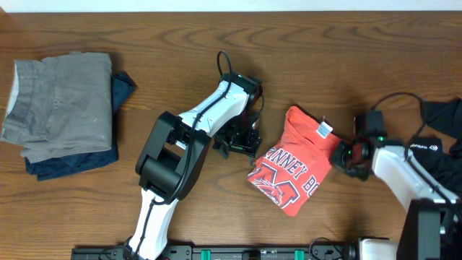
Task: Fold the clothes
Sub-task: 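Grasp the folded shirt's top edge with the left gripper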
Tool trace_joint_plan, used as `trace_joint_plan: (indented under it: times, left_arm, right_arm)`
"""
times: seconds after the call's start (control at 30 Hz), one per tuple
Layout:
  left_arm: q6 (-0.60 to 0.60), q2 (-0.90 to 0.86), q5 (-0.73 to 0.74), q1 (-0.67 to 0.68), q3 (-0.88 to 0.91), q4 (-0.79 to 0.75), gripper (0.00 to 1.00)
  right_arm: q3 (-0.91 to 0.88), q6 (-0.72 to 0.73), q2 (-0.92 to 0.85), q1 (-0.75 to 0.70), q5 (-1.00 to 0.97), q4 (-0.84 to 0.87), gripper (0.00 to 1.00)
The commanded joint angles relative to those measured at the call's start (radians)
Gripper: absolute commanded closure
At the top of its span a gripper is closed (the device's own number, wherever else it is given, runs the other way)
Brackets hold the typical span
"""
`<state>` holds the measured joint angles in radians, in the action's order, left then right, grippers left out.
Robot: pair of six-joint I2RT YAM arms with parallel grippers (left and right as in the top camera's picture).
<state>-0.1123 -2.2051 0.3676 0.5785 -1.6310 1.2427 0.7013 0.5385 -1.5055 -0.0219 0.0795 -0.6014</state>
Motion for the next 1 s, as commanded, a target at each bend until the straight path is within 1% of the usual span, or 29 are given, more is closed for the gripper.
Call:
trace_joint_plan:
  times: [0.0, 0.1, 0.23, 0.27, 0.33, 0.37, 0.47, 0.5, 0.63, 0.77, 0.8, 0.87, 0.97]
  left_arm:
    - [-0.028, -0.011, 0.006, -0.013, 0.004, 0.011, 0.31]
    - [-0.028, 0.028, 0.006, -0.039, -0.001, 0.006, 0.32]
    - [-0.027, 0.12, 0.005, -0.096, -0.039, -0.017, 0.31]
    - [-0.027, 0.149, 0.006, -0.115, -0.05, -0.036, 0.27]
    - [-0.026, 0.202, 0.017, -0.145, -0.056, -0.089, 0.03]
    - [0.009, 0.228, 0.06, -0.159, -0.056, -0.128, 0.02]
    - [0.236, 0.257, 0.319, -0.177, -0.056, -0.182, 0.02]
    - [0.274, 0.257, 0.37, -0.176, -0.056, -0.193, 0.02]
    - [0.281, 0.227, 0.382, -0.16, -0.055, -0.262, 0.02]
    - [0.28, 0.164, 0.427, -0.144, -0.055, -0.326, 0.02]
    - [0.28, 0.145, 0.455, -0.141, -0.055, -0.341, 0.02]
    - [0.28, 0.103, 0.52, -0.138, -0.055, -0.371, 0.02]
    - [0.28, 0.042, 0.592, -0.136, -0.055, -0.412, 0.02]
  right_arm:
    - [0.115, -0.121, -0.037, -0.008, -0.021, -0.006, 0.85]
    - [0.204, -0.174, -0.049, -0.005, -0.019, -0.06, 0.83]
    - [0.292, -0.196, -0.046, -0.004, -0.02, -0.174, 0.83]
    - [0.312, -0.195, -0.044, -0.005, -0.02, -0.209, 0.83]
    - [0.341, -0.195, -0.037, -0.008, -0.021, -0.265, 0.8]
    - [0.354, -0.195, -0.034, -0.012, -0.021, -0.298, 0.79]
    - [0.376, -0.195, -0.026, -0.019, -0.02, -0.365, 0.77]
    - [0.378, -0.195, -0.023, -0.02, -0.02, -0.381, 0.76]
    - [0.379, -0.186, -0.019, -0.02, -0.02, -0.426, 0.76]
    - [0.379, -0.169, -0.009, -0.02, -0.019, -0.473, 0.72]
    - [0.379, -0.169, -0.002, -0.02, -0.019, -0.485, 0.7]
    - [0.379, -0.17, 0.016, -0.02, -0.02, -0.508, 0.55]
    - [0.379, -0.173, 0.054, -0.021, -0.02, -0.531, 0.53]
